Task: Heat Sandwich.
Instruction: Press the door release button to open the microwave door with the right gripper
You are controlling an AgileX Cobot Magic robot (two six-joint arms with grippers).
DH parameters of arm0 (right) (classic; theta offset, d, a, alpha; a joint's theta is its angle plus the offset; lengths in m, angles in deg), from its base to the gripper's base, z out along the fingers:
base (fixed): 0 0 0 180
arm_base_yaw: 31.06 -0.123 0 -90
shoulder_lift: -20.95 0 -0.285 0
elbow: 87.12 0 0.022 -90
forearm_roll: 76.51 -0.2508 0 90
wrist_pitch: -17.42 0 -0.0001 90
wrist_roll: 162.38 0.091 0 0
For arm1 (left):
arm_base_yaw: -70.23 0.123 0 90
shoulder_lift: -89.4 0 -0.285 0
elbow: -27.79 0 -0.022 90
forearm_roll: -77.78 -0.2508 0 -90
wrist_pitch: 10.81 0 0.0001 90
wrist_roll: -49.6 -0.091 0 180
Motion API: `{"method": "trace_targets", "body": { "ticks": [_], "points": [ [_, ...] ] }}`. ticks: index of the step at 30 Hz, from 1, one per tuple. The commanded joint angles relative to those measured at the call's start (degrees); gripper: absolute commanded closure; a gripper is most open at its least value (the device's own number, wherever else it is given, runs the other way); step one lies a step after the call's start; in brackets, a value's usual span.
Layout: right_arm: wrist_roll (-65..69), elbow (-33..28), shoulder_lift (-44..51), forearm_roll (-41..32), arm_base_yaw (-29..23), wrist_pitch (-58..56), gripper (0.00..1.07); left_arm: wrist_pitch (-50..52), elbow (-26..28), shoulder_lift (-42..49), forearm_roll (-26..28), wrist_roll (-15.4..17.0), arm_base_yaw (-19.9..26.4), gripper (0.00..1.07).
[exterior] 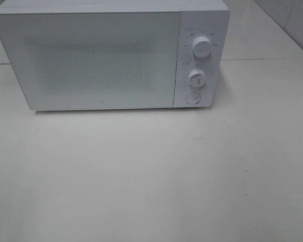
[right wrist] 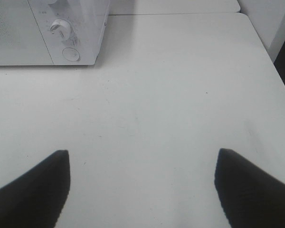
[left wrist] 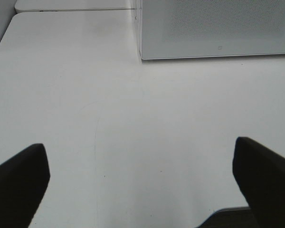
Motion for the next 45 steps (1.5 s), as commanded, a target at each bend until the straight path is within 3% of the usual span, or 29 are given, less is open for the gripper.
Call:
{"method": "trace_targets", "body": {
  "ticks": [1, 8, 21, 45],
  "points": [
    [-0.29, 0.00, 1.49, 0.29, 0.40, 1.03, 0.31, 0.29, 0.00, 0.23, 0.52, 0.11, 0.06, 0.09],
    [-0.17, 1.38, -1.49, 0.29, 0.40, 5.04, 0.31, 0.29, 0.00, 0.23, 0.52, 0.11, 0.06, 0.09],
    [0.29, -0.63, -13.01, 0.29, 0.23, 22.92, 0.31, 0.29, 0.00, 0.23, 0.52, 0.11, 0.06, 0.09],
    [1.38, -1.55, -42.17, 0.06, 0.23, 50.08, 0.31, 0.29, 0.00, 0.23, 0.52, 0.11, 0.06, 0.09]
  ]
}}
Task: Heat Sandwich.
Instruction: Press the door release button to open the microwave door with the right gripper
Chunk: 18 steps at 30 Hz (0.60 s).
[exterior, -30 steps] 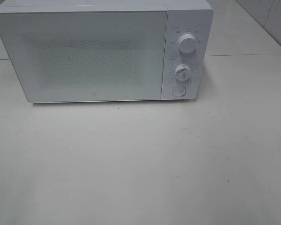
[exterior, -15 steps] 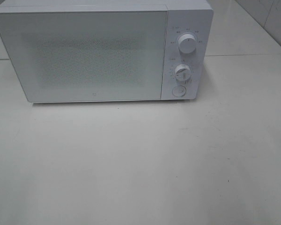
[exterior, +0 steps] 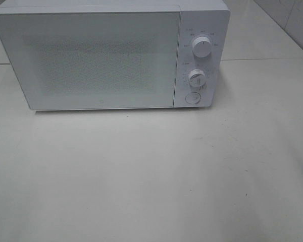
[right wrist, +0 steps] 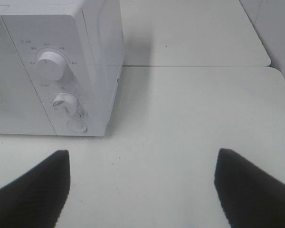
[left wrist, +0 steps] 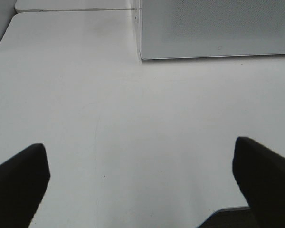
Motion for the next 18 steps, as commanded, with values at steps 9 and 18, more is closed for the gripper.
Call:
{"method": "trace_targets", "body": {
  "ticks": [9, 18],
  "points": [
    [0.52, -0.23, -14.38, 0.17, 0.23, 21.08, 0.31, 0.29, 0.00, 0.23, 0.52, 0.11, 0.06, 0.09],
    [0.46, -0.40, -26.18, 0.34, 0.23, 34.95, 0.31, 0.29, 0.00, 0.23, 0.52, 0.11, 0.06, 0.09]
  ]
}}
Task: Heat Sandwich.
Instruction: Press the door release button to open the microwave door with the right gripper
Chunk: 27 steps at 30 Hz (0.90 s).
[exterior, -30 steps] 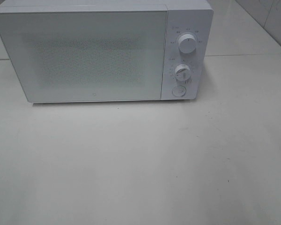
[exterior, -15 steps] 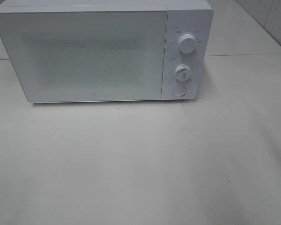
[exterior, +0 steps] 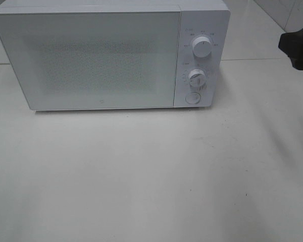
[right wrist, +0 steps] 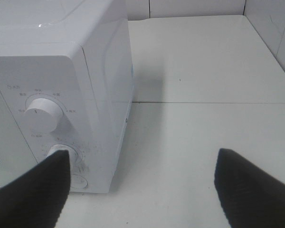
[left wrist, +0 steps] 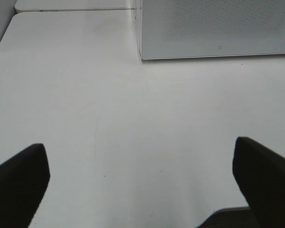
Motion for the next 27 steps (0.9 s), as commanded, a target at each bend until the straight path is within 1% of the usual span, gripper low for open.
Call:
{"method": "trace_targets", "body": {
  "ticks": [1, 5, 7, 8, 10, 12, 14, 15, 16, 19, 22, 23, 25, 27],
  "points": [
    [-0.17, -0.40, -2.86, 0.34, 0.23, 4.53, 0.31, 0.29, 0.00, 0.23, 0.52, 0.11, 0.06, 0.09],
    [-0.63, -1.78, -9.40, -0.06, 0.23, 12.89, 0.31, 0.29, 0.00, 0.23, 0.52, 0.11, 0.06, 0.09],
    [-0.69, -2.01, -10.43, -0.74, 0.23, 14.15, 0.31, 0.29, 0.00, 0.23, 0.52, 0.11, 0.06, 0.09],
    [-0.74, -2.41, -11.69, -1.78, 0.23, 15.53, 0.31, 0.29, 0.00, 0.23, 0.52, 0.11, 0.06, 0.09],
    [-3.55, -3.50, -14.73, -6.02, -1.15, 19.42, 0.31, 0.29, 0.00, 0.23, 0.52, 0.11, 0.06, 0.09],
    [-4.87, -3.84, -15.70, -7.45, -1.78, 20.51, 0.31, 0.29, 0.00, 0.23, 0.52, 0.11, 0.06, 0.09],
    [-9.51, -4.58, -18.45, -11.92, -4.64, 24.01, 0.31, 0.29, 0.00, 0.23, 0.52, 0.11, 0.06, 0.09],
    [-10.83, -4.70, -19.42, -13.52, -5.73, 24.98, 0.31, 0.29, 0.00, 0.23, 0.52, 0.11, 0.06, 0.09],
    [-10.83, -4.70, -19.42, -13.52, -5.73, 24.98, 0.31, 0.29, 0.00, 0.23, 0.52, 0.11, 0.06, 0.09],
    [-13.81, -4.76, -23.20, -18.91, -9.68, 29.05, 0.31, 0.29, 0.00, 0.23, 0.52, 0.11, 0.06, 0.09],
    [-14.04, -4.76, -25.32, -20.63, -11.40, 31.28, 0.31, 0.29, 0.00, 0.23, 0.52, 0.11, 0.06, 0.09],
    [-14.04, -4.76, -27.16, -22.40, -13.29, 33.35, 0.31, 0.29, 0.00, 0.23, 0.52, 0.11, 0.06, 0.09],
    [-14.04, -4.76, -28.07, -23.32, -14.21, 34.38, 0.31, 0.29, 0.00, 0.23, 0.52, 0.11, 0.06, 0.09],
    [-14.04, -4.76, -30.60, -26.07, -16.67, 36.73, 0.31, 0.29, 0.00, 0.23, 0.52, 0.11, 0.06, 0.09]
  ]
}}
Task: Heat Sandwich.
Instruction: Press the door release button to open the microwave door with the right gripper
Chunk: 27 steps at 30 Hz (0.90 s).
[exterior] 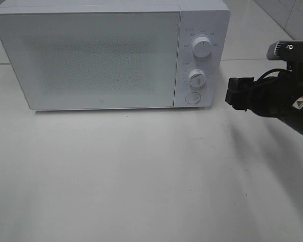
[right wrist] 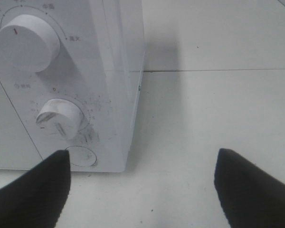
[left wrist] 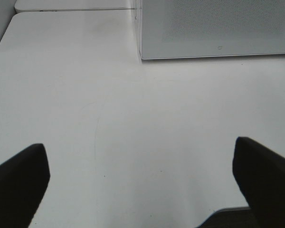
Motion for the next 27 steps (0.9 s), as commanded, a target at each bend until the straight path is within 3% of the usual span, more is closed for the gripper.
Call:
{"method": "trace_targets", "body": {
  "ticks": [1, 15, 27],
  "points": [
    [-0.63, 0.23, -2.35, -3.32, -2.75, 3.50, 0.31, 0.29, 0.00, 0.23, 0.52, 0.11, 0.06, 0.09],
    [-2.12, 0.69, -8.02, -14.78, -13.46, 8.59, 0.31, 0.29, 0.00, 0.23, 0.52, 0.11, 0.06, 0.09],
    [-3.50, 0.69, -8.02, -19.65, -17.30, 8.48, 0.31, 0.29, 0.00, 0.23, 0.52, 0.11, 0.06, 0.09]
  ]
}}
